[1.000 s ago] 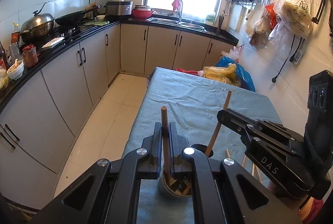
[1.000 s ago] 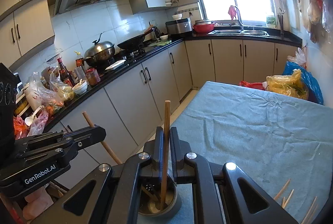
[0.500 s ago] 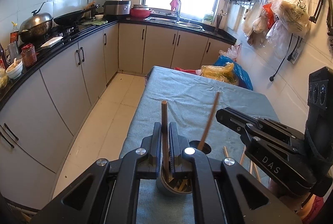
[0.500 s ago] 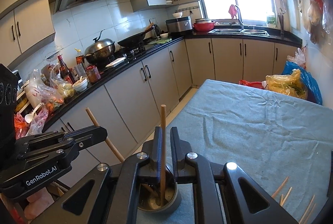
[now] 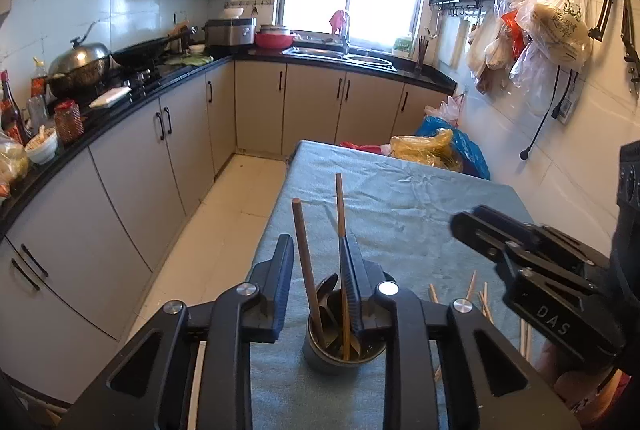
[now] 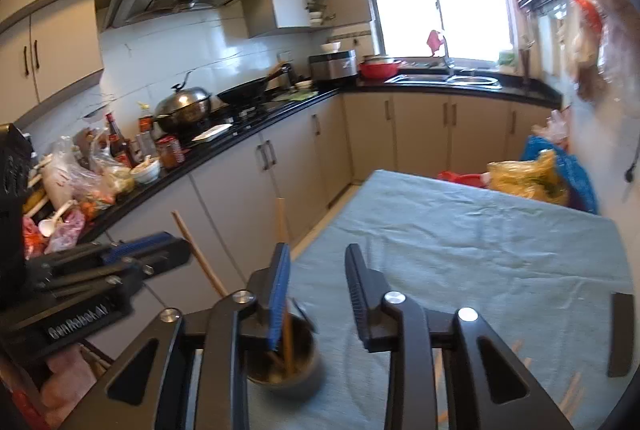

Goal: Organize utensils
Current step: 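Lower both chopsticks into the black holder and open both tools, then move both open tools back over the loose chopsticks on the cloth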

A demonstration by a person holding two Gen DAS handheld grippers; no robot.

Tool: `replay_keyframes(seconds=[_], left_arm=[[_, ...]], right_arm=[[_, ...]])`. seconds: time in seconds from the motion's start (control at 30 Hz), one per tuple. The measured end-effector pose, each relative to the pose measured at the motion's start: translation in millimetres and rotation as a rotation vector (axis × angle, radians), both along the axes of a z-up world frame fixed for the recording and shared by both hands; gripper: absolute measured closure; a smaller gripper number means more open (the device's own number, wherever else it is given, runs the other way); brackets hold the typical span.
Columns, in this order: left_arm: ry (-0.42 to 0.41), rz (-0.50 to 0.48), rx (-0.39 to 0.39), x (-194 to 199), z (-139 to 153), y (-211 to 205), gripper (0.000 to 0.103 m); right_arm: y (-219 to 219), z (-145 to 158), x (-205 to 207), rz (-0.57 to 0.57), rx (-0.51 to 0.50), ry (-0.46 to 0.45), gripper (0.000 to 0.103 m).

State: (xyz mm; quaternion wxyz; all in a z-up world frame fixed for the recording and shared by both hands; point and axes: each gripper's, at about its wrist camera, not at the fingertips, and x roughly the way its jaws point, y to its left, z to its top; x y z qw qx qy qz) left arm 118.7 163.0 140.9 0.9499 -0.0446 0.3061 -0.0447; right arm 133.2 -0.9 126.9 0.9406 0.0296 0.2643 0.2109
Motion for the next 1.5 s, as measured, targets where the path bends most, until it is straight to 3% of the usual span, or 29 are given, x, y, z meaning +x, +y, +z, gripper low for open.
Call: replay_keyframes(seconds=[0.13,0.4,0.83,1.5], left_arm=[[-0.039,0.012,0.027,-17,2,-12,0.071],[-0.057,-0.025,0.069,-43,-11,-53,0.067],[0.027,-0.155,0.132,-55,-54,-139,0.066],[0.114,-0.273,0.232,-61,-91,-220,0.066]], right_arm=[[-19,-5,-10,-0.066,-0.046,0.002,0.059],[-66,-31,-38,-0.202,-0.153,-0.015,0.056],[-152,-67,-89,-0.410,-0.280,-0.032,0.049],[-213,-95,-121,-0.533,-0.303,0.013,0.047]])
